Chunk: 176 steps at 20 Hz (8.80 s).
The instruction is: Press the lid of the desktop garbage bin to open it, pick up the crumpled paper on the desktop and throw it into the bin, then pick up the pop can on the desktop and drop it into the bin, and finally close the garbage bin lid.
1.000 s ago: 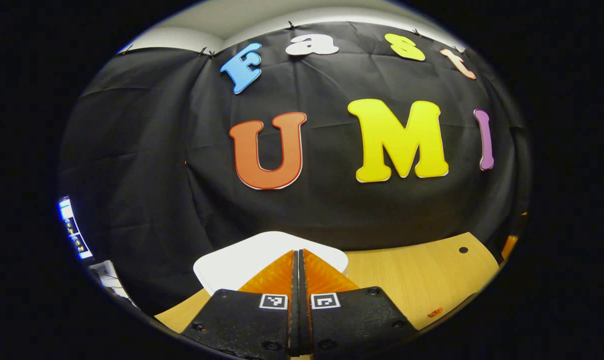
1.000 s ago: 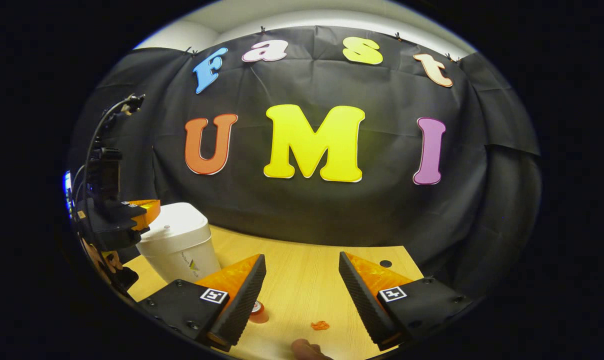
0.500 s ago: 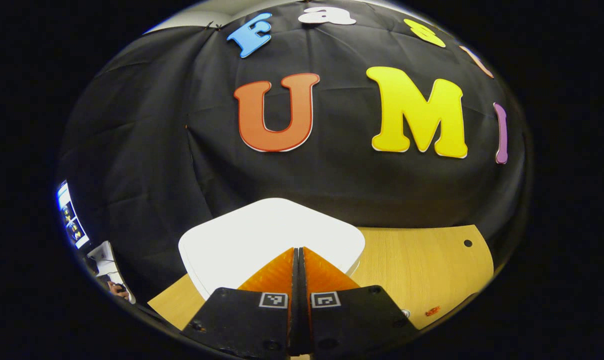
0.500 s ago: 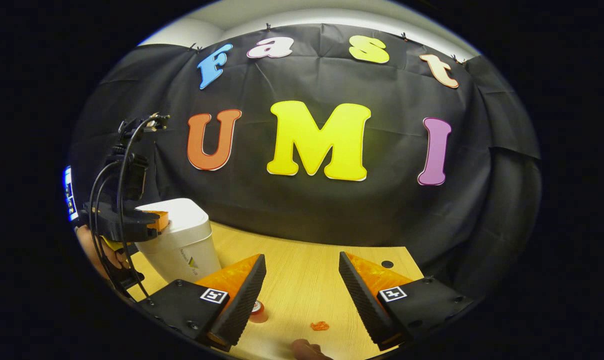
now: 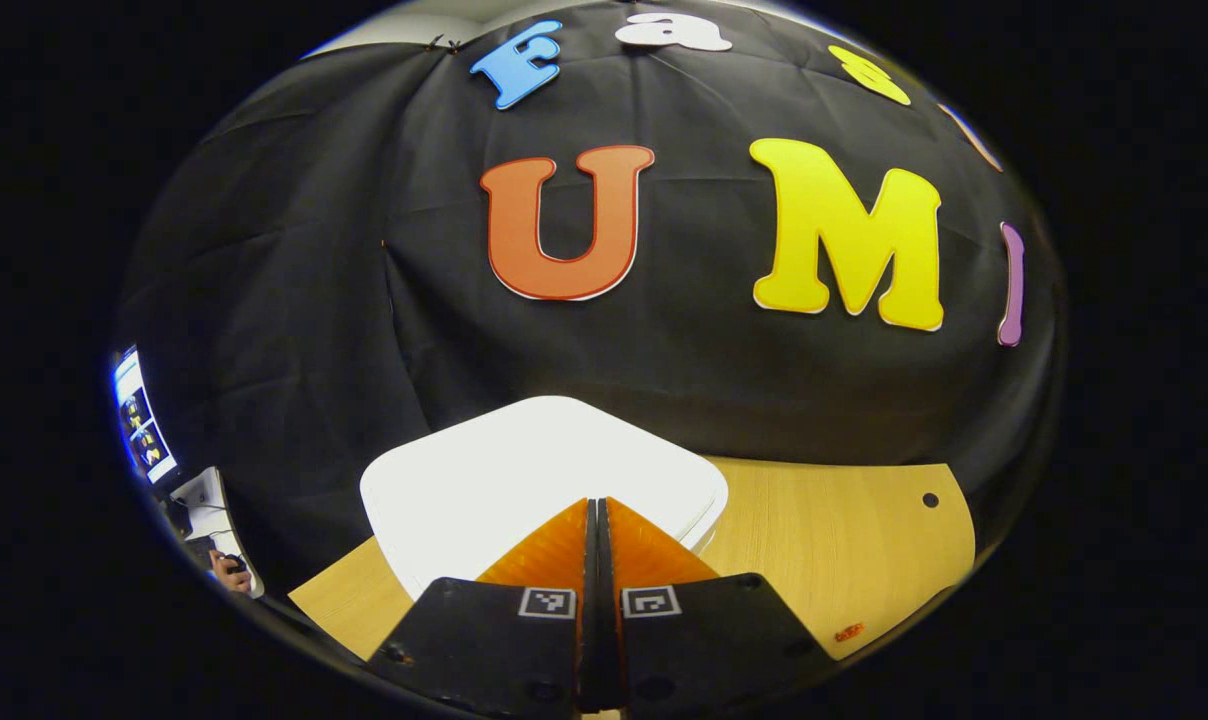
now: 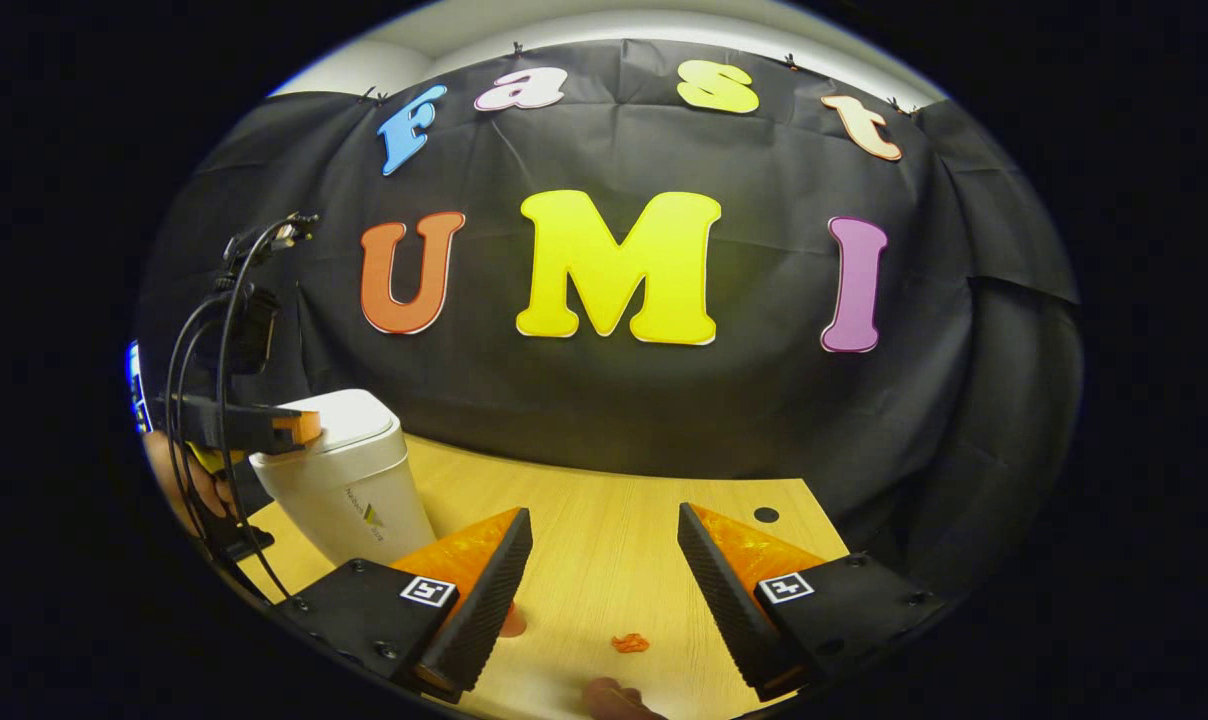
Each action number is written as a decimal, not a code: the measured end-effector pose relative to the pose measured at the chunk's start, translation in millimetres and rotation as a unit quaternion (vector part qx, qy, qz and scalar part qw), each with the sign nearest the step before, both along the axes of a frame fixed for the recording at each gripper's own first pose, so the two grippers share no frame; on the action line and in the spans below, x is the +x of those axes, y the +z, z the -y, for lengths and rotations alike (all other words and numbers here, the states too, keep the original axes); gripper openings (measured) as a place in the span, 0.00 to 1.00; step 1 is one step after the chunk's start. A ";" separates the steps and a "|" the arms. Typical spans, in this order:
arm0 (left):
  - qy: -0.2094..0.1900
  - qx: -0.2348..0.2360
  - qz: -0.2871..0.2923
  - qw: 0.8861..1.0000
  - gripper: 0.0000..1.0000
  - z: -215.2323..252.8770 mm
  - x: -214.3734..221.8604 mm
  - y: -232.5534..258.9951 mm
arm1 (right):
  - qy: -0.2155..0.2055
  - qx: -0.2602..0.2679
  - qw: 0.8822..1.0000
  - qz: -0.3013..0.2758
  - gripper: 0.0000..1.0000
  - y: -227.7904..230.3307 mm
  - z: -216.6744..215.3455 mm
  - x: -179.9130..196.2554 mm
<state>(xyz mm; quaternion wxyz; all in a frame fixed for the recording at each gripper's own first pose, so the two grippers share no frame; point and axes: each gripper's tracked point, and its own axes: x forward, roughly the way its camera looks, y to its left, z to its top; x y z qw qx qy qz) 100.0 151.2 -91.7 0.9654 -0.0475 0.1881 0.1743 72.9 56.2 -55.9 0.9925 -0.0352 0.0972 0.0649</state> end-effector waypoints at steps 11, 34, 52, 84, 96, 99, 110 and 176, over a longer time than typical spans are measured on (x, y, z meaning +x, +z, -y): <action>-0.013 0.028 0.001 1.000 0.15 32.6 -45.8 51.4 | -0.039 0.051 0.997 -0.052 0.94 -41.3 52.4 -6.8; -0.155 -0.037 -0.186 0.969 0.81 176.3 -169.9 -120.4 | -0.023 0.023 0.967 -0.251 0.94 -259.4 61.9 27.5; -0.172 -0.045 -0.211 0.961 0.81 180.2 -185.5 -150.5 | -0.027 -0.031 0.913 -0.406 0.58 -314.6 41.2 63.6; -0.207 -0.027 -0.094 0.973 0.95 104.8 -164.0 -132.5 | 0.143 0.024 0.975 -0.170 0.24 7.7 -144.7 85.7; -0.167 -0.014 -0.091 0.982 0.95 29.5 -203.0 -151.0 | 0.259 -0.032 0.941 -0.216 0.30 -66.1 -361.7 88.5; -0.180 -0.007 -0.088 0.980 0.95 33.4 -210.0 -153.6 | 0.261 -0.016 0.938 -0.227 0.39 -76.2 -376.4 86.7; -0.179 0.004 -0.088 0.980 0.96 38.2 -194.6 -154.4 | 0.263 -0.009 0.948 -0.177 0.97 -33.1 -332.6 70.7; -0.191 0.016 -0.066 0.979 0.87 139.5 -122.0 -60.2 | -0.017 0.048 0.955 -0.293 0.97 -196.2 122.9 -16.8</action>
